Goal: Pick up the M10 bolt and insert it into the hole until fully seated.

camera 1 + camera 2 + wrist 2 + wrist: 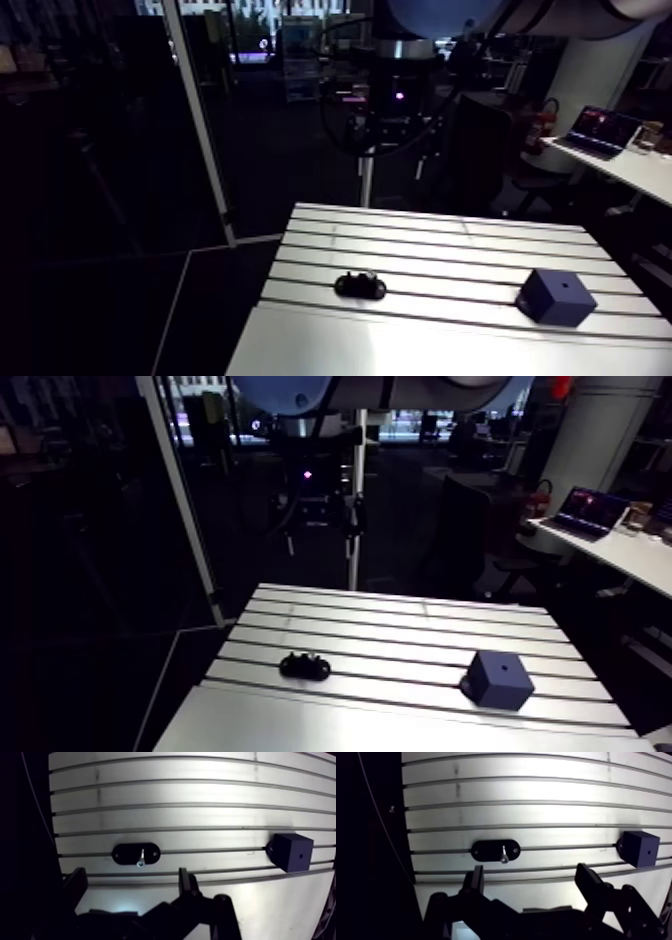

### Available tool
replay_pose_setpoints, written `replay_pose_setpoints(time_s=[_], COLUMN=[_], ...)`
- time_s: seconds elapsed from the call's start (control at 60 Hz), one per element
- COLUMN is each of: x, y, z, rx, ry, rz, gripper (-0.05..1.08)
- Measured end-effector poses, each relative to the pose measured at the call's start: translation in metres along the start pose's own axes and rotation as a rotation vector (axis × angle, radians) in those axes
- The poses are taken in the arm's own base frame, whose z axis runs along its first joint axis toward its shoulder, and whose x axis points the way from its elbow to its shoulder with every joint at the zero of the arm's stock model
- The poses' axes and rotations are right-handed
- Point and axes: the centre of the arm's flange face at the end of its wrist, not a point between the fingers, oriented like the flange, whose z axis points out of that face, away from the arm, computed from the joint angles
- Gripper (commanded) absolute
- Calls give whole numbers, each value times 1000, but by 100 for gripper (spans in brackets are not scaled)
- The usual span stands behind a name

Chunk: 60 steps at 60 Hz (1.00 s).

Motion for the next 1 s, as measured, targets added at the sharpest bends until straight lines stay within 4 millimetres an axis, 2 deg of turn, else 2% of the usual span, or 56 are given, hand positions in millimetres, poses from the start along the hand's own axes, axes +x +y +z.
replay_pose_setpoints(time_s=[0.683,0.85,1.0], x=[-22,-24,-25], y=[-9,-13,-17], z=[67,86,100], rx=[-2,-3,-4], ry=[-39,-50,-58], rz=[-12,-20,-28], gripper=[2,7,17])
